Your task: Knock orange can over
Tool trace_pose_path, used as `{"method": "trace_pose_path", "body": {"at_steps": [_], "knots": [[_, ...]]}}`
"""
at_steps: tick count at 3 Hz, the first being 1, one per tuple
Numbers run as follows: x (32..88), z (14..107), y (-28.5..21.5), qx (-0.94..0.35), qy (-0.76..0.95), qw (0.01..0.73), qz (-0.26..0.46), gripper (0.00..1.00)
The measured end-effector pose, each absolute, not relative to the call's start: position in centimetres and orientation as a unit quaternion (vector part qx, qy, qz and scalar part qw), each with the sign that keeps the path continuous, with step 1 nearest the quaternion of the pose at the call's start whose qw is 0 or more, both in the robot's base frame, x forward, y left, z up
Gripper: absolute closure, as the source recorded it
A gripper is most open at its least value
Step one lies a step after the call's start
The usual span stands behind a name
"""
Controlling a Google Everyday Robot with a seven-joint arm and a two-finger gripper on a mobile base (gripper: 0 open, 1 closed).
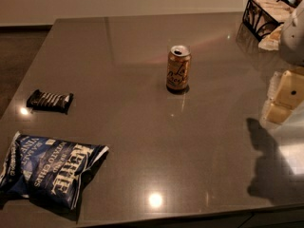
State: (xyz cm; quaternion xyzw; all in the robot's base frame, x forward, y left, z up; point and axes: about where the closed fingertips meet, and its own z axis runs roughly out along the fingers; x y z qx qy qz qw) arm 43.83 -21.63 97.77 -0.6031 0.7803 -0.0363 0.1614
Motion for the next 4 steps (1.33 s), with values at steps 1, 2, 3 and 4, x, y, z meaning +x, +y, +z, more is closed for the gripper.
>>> {"method": "trace_pose_path", "body": {"at_steps": [1,2,3,4], "knots": [[43.8,97.8,-21.6,-0.603,0.78,0.162,-0.036,0.0],[44.9,97.5,-20.5,-0.602,0.78,0.168,-0.014,0.0],[47.5,96.3,-18.2,-0.588,0.785,0.196,0.026,0.0],[50.4,95.0,-15.3,-0.563,0.79,0.232,0.064,0.0]]}}
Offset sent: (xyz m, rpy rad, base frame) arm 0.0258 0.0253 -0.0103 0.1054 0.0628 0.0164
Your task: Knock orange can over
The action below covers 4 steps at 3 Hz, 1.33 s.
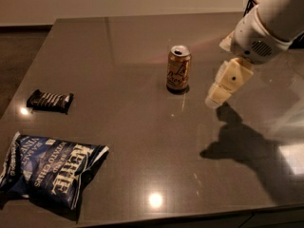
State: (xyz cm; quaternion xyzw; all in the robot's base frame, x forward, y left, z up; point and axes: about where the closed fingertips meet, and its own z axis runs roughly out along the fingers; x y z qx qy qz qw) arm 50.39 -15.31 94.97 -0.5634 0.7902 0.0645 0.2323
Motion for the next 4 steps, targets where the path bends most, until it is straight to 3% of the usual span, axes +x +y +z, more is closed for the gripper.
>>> {"method": "trace_pose_path", "body": {"at_steps": [2,4], "knots": [[57.2,92.5,-11.2,-0.489,0.817,0.291,0.096,0.0],[61.2,90.9,-8.9,-0.461,0.828,0.306,0.089,0.0]]}}
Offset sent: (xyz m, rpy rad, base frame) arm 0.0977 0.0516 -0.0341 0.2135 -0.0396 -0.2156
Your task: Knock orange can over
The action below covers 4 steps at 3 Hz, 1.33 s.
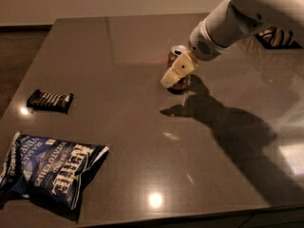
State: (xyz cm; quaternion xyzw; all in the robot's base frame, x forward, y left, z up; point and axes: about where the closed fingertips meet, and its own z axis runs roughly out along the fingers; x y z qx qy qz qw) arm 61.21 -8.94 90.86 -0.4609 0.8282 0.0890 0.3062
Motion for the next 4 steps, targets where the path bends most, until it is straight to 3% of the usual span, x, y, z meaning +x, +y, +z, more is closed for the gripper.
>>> {"method": "trace_pose_path", "body": {"at_steps": [1,4], "knots": [[62.2,90.3,-8.5,-0.451,0.831,0.31,0.097,0.18],[61.2,92.0,-8.8,-0.469,0.825,0.29,0.123,0.88]]}}
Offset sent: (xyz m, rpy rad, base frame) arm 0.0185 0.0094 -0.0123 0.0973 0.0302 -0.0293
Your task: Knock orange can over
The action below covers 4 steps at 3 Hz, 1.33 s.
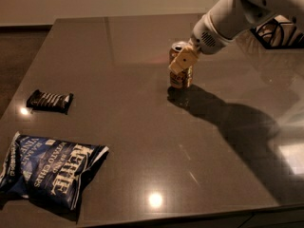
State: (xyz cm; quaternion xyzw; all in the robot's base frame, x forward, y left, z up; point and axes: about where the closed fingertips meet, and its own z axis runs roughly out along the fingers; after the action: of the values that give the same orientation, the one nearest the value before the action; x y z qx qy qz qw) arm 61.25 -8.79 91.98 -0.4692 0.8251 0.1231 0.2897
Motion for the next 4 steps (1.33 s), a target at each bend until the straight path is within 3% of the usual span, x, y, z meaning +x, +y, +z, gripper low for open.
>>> {"method": "trace_pose_path", "body": {"at_steps": [1,3,4], "knots": [[58.3,92.7,-9.2,-0.524,0.817,0.229,0.078,1.0],[53.1,92.1,-10.0,-0.614,0.779,0.124,-0.027,1.0],[51.5,91.0,-9.8,-0.644,0.758,0.082,-0.054,0.82]]}}
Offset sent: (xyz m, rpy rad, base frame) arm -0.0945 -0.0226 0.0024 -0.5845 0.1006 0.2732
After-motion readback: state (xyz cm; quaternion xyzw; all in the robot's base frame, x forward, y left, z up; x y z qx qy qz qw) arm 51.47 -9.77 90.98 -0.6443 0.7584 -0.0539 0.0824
